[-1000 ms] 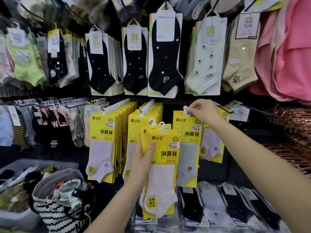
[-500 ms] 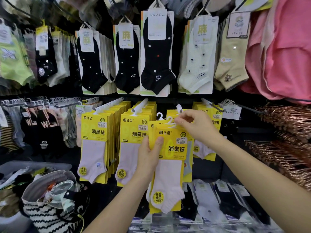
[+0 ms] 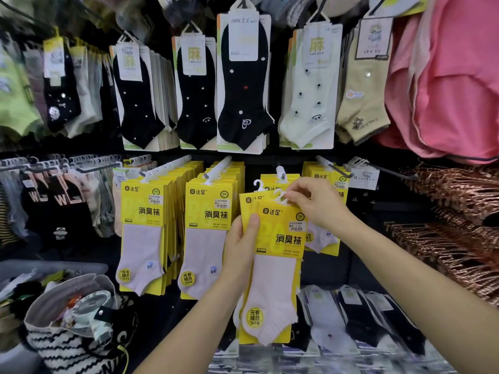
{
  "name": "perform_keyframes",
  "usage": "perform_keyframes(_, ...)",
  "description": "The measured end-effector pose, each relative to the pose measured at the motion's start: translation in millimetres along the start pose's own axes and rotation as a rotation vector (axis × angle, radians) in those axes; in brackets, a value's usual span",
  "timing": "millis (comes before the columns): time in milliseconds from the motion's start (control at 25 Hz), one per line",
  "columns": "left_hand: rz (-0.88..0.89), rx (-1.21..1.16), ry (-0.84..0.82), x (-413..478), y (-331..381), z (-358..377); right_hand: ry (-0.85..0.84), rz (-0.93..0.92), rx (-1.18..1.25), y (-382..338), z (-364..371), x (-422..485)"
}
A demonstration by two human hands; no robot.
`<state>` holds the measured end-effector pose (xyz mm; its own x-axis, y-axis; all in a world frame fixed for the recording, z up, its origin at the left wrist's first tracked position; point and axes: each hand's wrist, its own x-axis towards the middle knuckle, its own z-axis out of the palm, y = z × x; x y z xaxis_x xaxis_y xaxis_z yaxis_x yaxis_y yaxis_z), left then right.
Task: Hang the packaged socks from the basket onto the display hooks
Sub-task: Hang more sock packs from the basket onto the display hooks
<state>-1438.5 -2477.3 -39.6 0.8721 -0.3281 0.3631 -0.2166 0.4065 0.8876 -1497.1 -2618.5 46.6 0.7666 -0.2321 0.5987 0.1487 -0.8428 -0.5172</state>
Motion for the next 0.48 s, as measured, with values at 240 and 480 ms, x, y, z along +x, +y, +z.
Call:
perform_keyframes(240,0.102,0.077,0.071,2,0,-21,-0.001,0.145,0.205,4,-7,13)
perform_keyframes(480,0.21,0.154,0.208,-1,-4,-68,0.095,0.176,0.205,0,-13,38)
